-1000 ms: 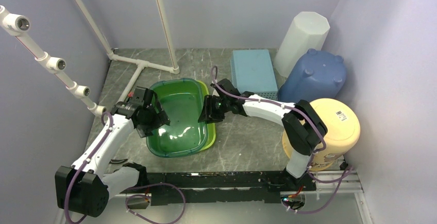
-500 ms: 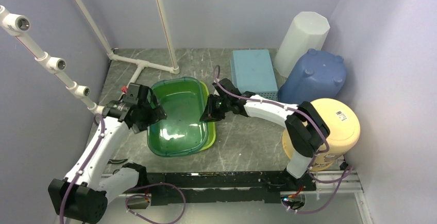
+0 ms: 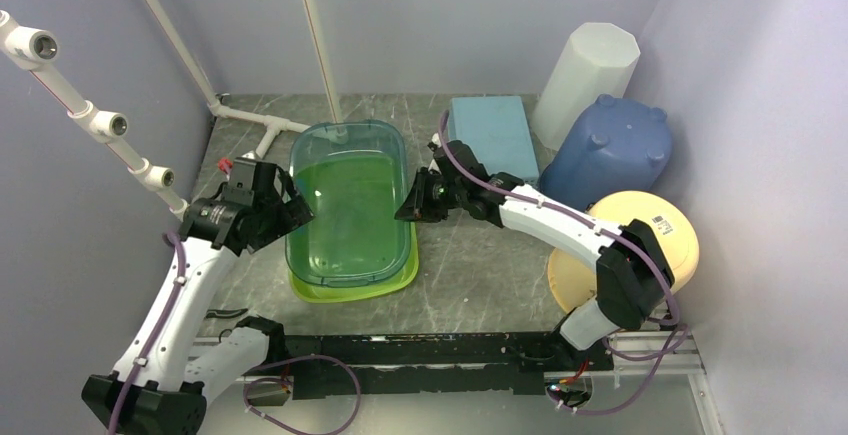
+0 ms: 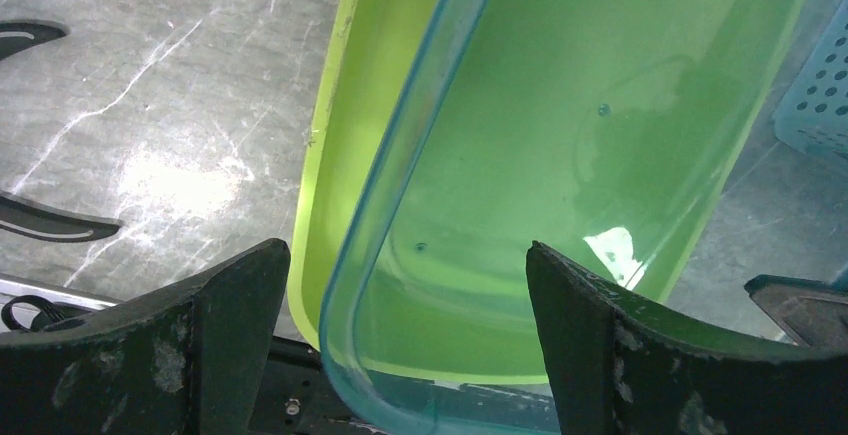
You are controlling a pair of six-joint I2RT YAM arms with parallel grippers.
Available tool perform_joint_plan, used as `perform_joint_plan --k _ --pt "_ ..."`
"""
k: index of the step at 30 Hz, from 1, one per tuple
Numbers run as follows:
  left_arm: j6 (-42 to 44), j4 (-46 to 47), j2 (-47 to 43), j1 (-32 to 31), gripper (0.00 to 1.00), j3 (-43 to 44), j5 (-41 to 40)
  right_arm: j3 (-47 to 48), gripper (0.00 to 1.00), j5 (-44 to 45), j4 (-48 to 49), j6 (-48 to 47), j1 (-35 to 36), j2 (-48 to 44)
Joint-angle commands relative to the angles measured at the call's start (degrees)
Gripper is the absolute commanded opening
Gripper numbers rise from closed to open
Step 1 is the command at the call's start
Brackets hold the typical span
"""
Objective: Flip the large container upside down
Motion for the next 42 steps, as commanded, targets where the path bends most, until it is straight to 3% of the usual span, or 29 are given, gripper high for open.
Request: perform_joint_plan --k 1,8,11,14,23,30,35,42 --pt "0.57 0.68 0.81 0.14 0.94 -0.24 1.06 1.43 0.0 0.14 1.23 -0.64 -1.13 -4.09" --pt "1.42 3.52 3.33 0.13 0.93 -2.08 5.4 0.99 0.0 -3.07 -0.2 -2.67 -3.57 -7.35" --pt "1.59 5.42 4.84 0.12 0.88 -2.29 8.55 1.01 0.0 -4.51 -0.99 -3.85 -4.65 -8.25" --pt "1.33 8.89 4.52 0.22 0.82 -2.9 11.53 1.72 0.0 -6.85 -2.46 -5.8 -5.69 -8.17" --pt "2.2 11.49 4.19 0.22 0.49 -2.52 13.95 6.51 0.0 -4.88 -10.56 -12.89 -5.93 -7.33" --pt "1.68 11.42 4.95 0.22 0.56 -3.94 12.91 7.02 0.0 -6.78 -10.19 -13.65 -6.28 -7.46" --pt "1.5 13.76 5.3 0.22 0.45 -4.68 15.76 8.39 0.0 -8.81 -12.01 -16.01 -6.33 -6.31" --pt "1.83 13.71 6.53 0.22 0.45 -4.93 16.07 9.94 0.0 -10.92 -12.79 -19.4 -6.35 -5.86"
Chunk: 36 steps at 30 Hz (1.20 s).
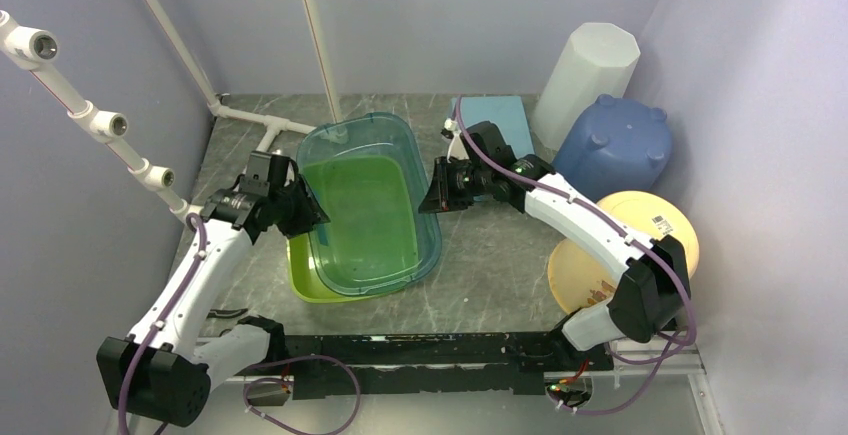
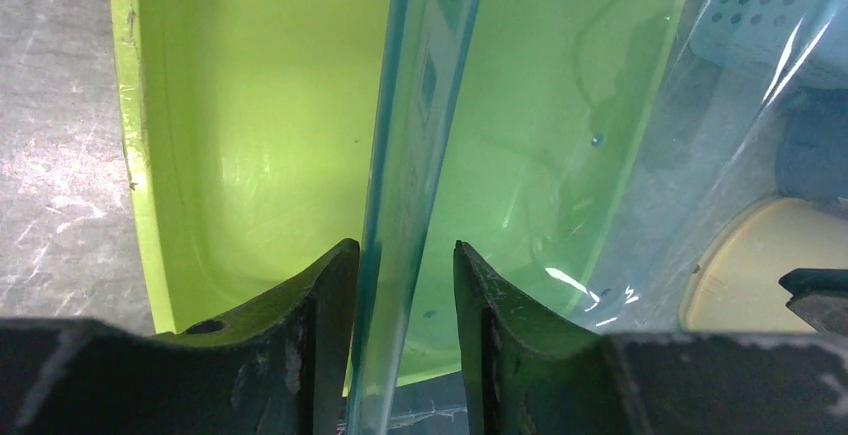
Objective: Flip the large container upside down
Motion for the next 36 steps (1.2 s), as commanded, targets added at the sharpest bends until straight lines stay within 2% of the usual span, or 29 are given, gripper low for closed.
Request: perform_joint_plan --k 1,3,5,11,20,22,24,30,36 --pt "0.34 2.21 0.55 0.16 0.44 -0.6 1.32 4.48 0.0 -4.7 2.69 -2.52 0.18 -0.23" --pt "0.35 3.01 0.58 0.16 0.41 -1.2 2.42 4.56 0.0 -6.29 2.99 -2.35 0.15 0.53" --pt "0.07 4.32 0.51 0.16 0.34 -1.99 4.0 4.43 0.0 -8.1 3.76 -2.03 0.12 1.22" --pt "-0.85 5.66 0.23 0.16 0.04 -2.7 4.53 4.95 0.09 -6.14 2.7 -1.56 0.17 1.61" --pt "-6.13 8.34 -0.62 0.36 0.03 -5.22 4.42 0.4 0.47 -3.8 6.45 3.82 -0.32 -1.53" --pt "-7.63 9.94 -1.06 0.73 0.03 -6.3 5.29 -1.81 0.53 -2.23 7.5 5.56 -1.53 -3.29" --pt "-8.83 11.48 -1.46 1.08 0.03 -7.16 6.23 -4.89 0.63 -3.73 10.22 8.55 -3.57 -5.94" --pt "-9.22 14.86 -1.79 1.99 0.03 -8.33 8.55 -14.73 0.74 -9.06 18.86 17.46 -8.72 -13.34" --pt "-6.99 17.52 -1.48 2.14 0.03 -8.58 10.76 -15.88 0.73 -13.12 15.95 15.14 -8.85 -13.96"
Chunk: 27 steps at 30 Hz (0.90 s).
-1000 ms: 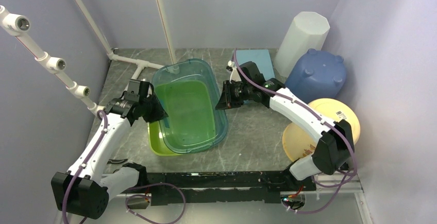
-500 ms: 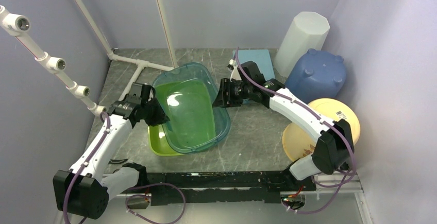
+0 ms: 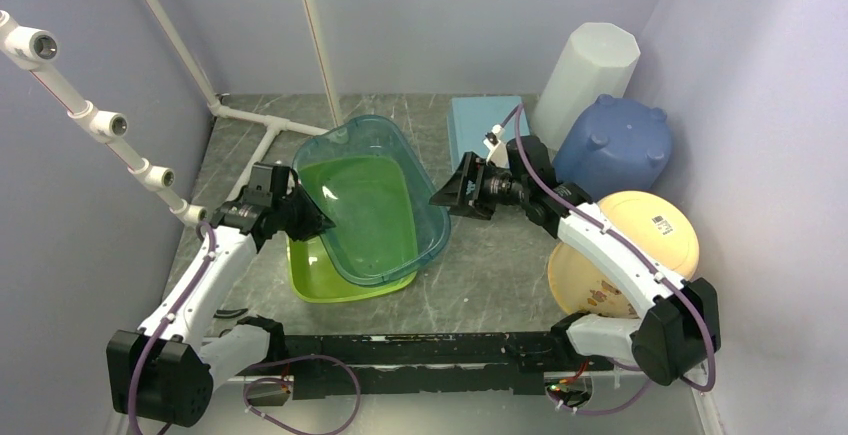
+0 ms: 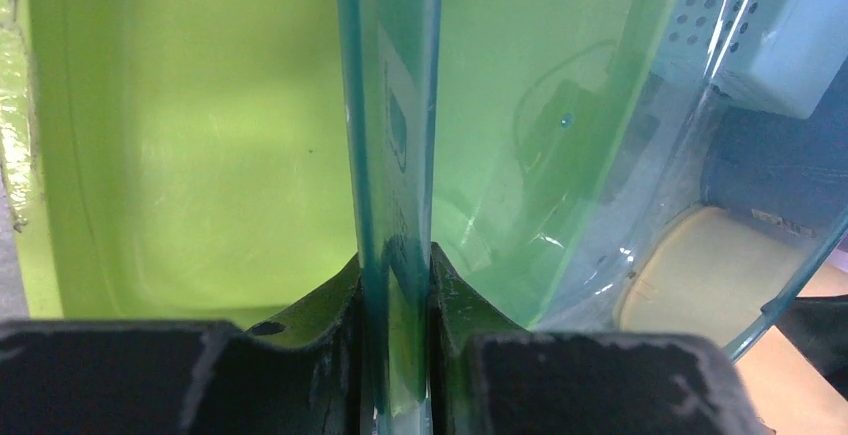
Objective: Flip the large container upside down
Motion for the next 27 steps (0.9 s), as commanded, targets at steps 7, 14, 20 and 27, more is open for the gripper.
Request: perform_joint_plan --k 7,14,20,27 --pt "5.68 6.83 -1.73 0.28 0.03 2.66 5.48 0.91 0.73 -3.25 -6.23 -5.07 0.12 -0.78" --pt "8.43 6.72 -2.58 0.32 0.03 4.48 4.66 -0.03 0.89 -0.4 -9.16 -5.25 -1.55 -3.12" --pt "8.81 8.36 -2.58 0.32 0.03 4.78 5.71 -4.34 0.85 -12.1 -1.71 -1.93 -1.81 -4.39" --pt "7.18 11.43 -1.72 0.32 0.03 4.24 7.05 -9.39 0.8 -20.28 6.13 1.69 -1.47 -4.19"
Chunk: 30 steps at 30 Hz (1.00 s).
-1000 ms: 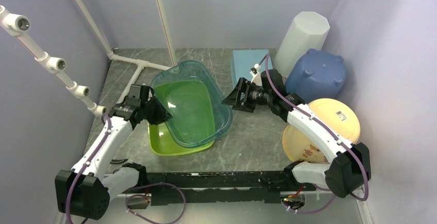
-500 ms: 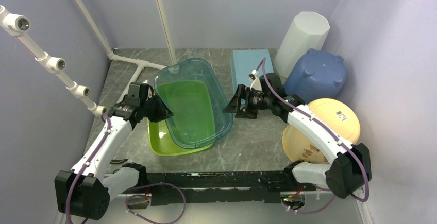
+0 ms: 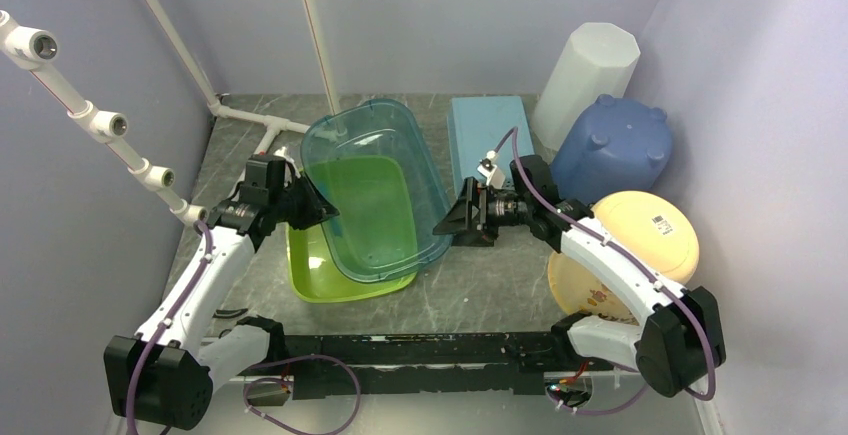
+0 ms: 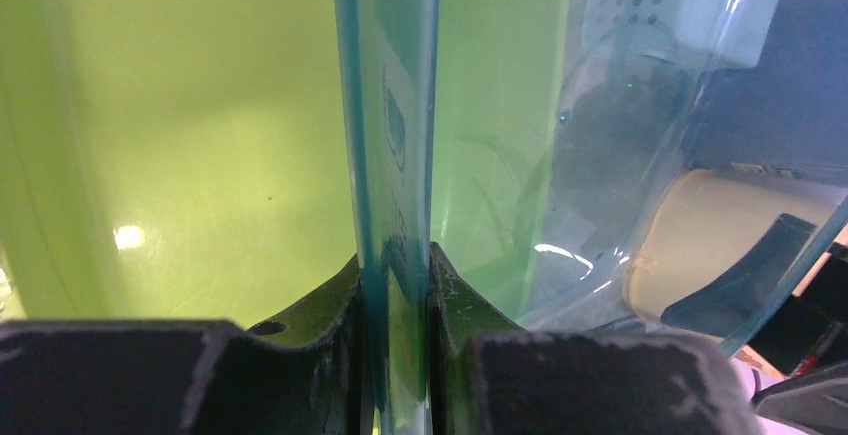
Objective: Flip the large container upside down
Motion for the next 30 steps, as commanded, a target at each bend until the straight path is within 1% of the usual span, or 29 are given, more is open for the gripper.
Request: perform_joint_plan --k 1,4,6,9,11,14,17,19,23,26,30 --pt "-0.92 6.94 -0.65 0.1 0.03 2.56 3.87 -1.65 0.8 -7.31 7.37 2.74 0.44 -0.68" --pt "-1.39 8.2 -0.13 0.12 0.03 2.3 4.62 -2.06 0.78 -7.89 9.53 3.98 1.97 0.03" --pt "-1.65 8.9 0.16 0.09 0.03 2.2 5.2 -2.16 0.74 -7.68 11.73 5.32 3.68 0.83" --pt "-1.88 9.3 0.66 0.1 0.03 2.26 5.98 -2.56 0.65 -6.16 15.65 8.09 6.45 2.01" --pt "-2.24 9.37 0.78 0.1 0.03 2.23 6.11 -2.68 0.61 -5.15 18.06 9.64 8.24 3.05" --pt "-2.74 9.74 0.57 0.1 0.03 1.92 6.43 -3.77 0.51 -3.63 22.69 12.4 9.92 3.76" --pt "-3.2 9.73 0.2 0.1 0.03 1.54 6.23 -5.0 0.47 -3.05 27.02 15.25 10.19 3.94" --pt "-3.38 9.9 -0.13 0.1 0.03 1.19 6.36 -5.39 0.46 -0.81 28.08 16.06 10.28 2.99" --pt "-4.69 10.74 -0.62 0.1 0.03 0.09 6.67 -5.99 0.31 3.47 30.04 18.44 10.31 2.0" --pt "-5.55 12.09 -0.81 0.1 0.03 -0.83 7.77 -6.79 0.2 3.52 33.82 20.38 10.29 2.77" --pt "-4.97 11.18 -0.63 0.1 0.03 -0.53 7.64 -6.63 0.03 2.95 35.51 20.14 10.3 3.39"
